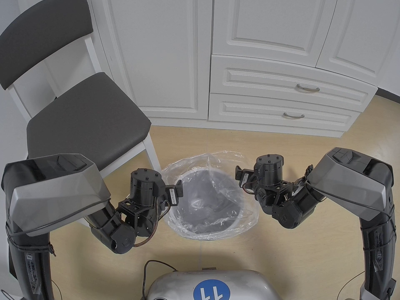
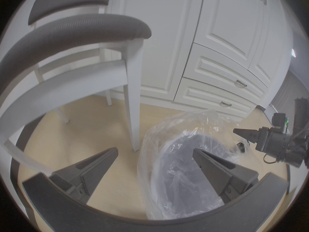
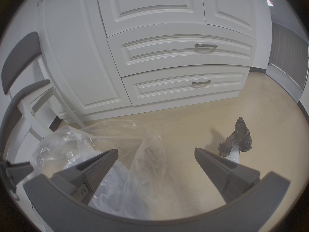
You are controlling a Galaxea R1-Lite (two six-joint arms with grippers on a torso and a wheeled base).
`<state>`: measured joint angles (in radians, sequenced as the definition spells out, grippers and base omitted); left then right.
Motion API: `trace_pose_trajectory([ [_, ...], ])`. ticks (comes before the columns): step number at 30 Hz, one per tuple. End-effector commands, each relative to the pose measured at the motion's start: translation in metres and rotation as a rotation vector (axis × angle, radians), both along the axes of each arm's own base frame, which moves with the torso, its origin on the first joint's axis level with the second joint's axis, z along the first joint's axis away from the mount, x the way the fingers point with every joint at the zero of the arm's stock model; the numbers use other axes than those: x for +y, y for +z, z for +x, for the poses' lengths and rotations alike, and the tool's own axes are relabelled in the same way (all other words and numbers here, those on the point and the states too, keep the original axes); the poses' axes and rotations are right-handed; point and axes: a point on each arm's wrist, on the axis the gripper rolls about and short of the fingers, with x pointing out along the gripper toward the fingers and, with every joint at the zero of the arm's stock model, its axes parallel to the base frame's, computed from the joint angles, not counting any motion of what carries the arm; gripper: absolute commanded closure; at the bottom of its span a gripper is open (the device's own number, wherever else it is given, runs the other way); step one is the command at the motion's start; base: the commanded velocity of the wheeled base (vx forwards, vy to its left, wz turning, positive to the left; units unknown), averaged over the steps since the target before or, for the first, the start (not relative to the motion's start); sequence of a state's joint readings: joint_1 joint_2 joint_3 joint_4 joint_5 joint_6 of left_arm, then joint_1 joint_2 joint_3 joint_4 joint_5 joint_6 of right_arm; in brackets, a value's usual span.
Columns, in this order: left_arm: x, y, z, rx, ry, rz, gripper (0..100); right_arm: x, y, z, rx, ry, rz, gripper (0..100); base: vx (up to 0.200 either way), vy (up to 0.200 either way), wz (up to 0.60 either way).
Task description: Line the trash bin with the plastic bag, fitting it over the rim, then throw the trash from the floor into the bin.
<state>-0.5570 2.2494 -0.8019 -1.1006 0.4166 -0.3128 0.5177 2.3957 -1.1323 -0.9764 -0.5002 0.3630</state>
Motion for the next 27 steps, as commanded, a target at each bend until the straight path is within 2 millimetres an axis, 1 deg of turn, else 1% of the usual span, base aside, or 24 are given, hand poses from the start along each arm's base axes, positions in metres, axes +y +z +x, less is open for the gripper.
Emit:
trace_pose_trajectory([
  [1, -0.002, 0.001, 0.004, 0.024, 0.021, -0.043, 0, 0.000, -0.014, 0.009, 0.009, -0.006, 0.011, 0, 0.000, 0.000, 0.00],
  [4, 0.001, -0.001, 0.016, 0.078, 0.067, -0.077, 0, -0.001, -0.024, 0.018, 0.008, -0.019, 0.014, 0, 0.000, 0.000, 0.00],
  [7, 0.005, -0.008, 0.027, 0.100, 0.100, -0.086, 0, -0.004, -0.028, 0.026, 0.001, -0.033, 0.020, 0, 0.000, 0.000, 0.00],
  [8, 0.010, -0.014, 0.038, 0.102, 0.129, -0.094, 0, -0.005, -0.031, 0.034, -0.016, -0.052, 0.037, 0, 0.000, 0.000, 0.00],
  [9, 0.015, -0.018, 0.045, 0.101, 0.148, -0.097, 0, -0.006, -0.032, 0.040, -0.031, -0.064, 0.050, 0, 0.000, 0.000, 0.00],
  [12, 0.024, -0.030, 0.058, 0.110, 0.184, -0.102, 0, -0.012, -0.036, 0.050, -0.052, -0.087, 0.068, 0, 0.000, 0.000, 0.00],
  [16, 0.023, -0.036, 0.065, 0.109, 0.202, -0.137, 0, -0.016, -0.040, 0.060, -0.071, -0.103, 0.089, 0, 0.000, 0.000, 0.00],
  [20, 0.022, -0.043, 0.070, 0.110, 0.205, -0.143, 0, -0.017, -0.047, 0.063, -0.074, -0.108, 0.093, 0, 0.000, 0.000, 0.00],
  [27, 0.018, -0.043, 0.079, 0.090, 0.222, -0.202, 0, -0.015, -0.061, 0.069, -0.071, -0.114, 0.117, 0, 0.000, 0.000, 0.00],
])
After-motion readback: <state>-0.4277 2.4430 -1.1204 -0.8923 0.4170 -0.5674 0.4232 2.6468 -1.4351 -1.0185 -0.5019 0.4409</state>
